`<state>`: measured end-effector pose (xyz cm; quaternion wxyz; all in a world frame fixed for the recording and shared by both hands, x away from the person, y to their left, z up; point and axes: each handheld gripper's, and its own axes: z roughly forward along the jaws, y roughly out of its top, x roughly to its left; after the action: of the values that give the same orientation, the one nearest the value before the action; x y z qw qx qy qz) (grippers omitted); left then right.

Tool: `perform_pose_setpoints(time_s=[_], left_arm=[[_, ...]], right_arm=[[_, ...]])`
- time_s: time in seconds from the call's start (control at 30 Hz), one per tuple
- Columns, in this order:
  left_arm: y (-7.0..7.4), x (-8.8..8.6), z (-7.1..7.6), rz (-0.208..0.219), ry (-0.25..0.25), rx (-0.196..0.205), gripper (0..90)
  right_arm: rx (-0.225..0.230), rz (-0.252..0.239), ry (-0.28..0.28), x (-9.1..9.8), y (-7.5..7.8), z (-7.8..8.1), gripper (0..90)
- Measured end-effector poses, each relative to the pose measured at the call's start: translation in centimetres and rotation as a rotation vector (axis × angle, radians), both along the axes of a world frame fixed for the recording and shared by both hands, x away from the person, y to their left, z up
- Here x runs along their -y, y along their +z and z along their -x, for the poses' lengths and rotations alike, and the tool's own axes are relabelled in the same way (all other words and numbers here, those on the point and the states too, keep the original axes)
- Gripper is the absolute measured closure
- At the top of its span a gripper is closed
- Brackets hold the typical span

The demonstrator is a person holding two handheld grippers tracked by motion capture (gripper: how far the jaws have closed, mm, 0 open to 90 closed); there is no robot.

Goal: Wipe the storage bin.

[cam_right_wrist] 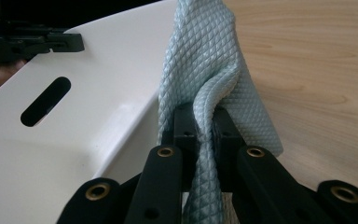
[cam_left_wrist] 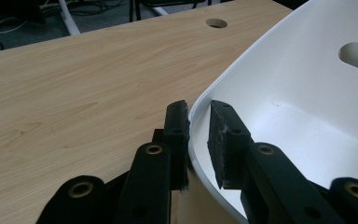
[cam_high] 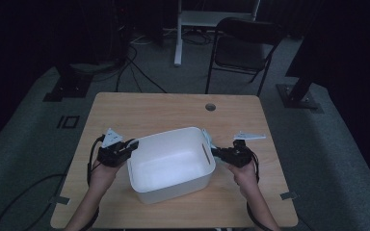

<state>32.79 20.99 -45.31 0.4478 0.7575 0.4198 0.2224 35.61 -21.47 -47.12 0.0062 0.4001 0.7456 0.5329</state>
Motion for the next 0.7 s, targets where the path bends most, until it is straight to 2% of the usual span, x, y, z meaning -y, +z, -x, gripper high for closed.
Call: perform_pose_setpoints(time_s=[0.1, 0.23, 0.27, 0.4, 0.47, 0.57, 0.63, 0.7], left_arm=[[0.0, 0.0, 0.0, 0.000, -0.004, 0.000, 78.0], [0.0, 0.0, 0.0, 0.001, 0.000, -0.001, 77.9], [0.0, 0.0, 0.0, 0.002, 0.001, -0.001, 77.9], [0.0, 0.0, 0.0, 0.000, 0.001, -0.001, 77.9], [0.0, 0.0, 0.0, 0.000, -0.001, -0.001, 77.9], [0.0, 0.0, 0.0, -0.001, -0.003, -0.001, 77.9], [0.0, 0.1, 0.0, -0.004, -0.001, -0.001, 78.0], [0.0, 0.1, 0.0, 0.001, 0.000, 0.000, 77.9]], right_arm=[[0.014, -0.029, 0.001, 0.2, 0.4, -0.2, 83.9], [0.013, -0.023, 0.015, 0.0, 0.4, -0.4, 84.0], [-0.004, -0.029, 0.017, 0.0, 0.0, -0.6, 84.0], [-0.024, -0.022, 0.019, 0.0, -0.5, -0.8, 83.9], [-0.016, -0.004, 0.019, 0.0, -0.2, -0.8, 83.9], [-0.011, -0.010, 0.018, 0.0, -0.1, -0.8, 83.9], [0.011, -0.041, 0.018, 0.2, 0.5, -0.8, 83.9], [0.010, -0.033, 0.027, 0.1, 0.6, -0.9, 84.0]])
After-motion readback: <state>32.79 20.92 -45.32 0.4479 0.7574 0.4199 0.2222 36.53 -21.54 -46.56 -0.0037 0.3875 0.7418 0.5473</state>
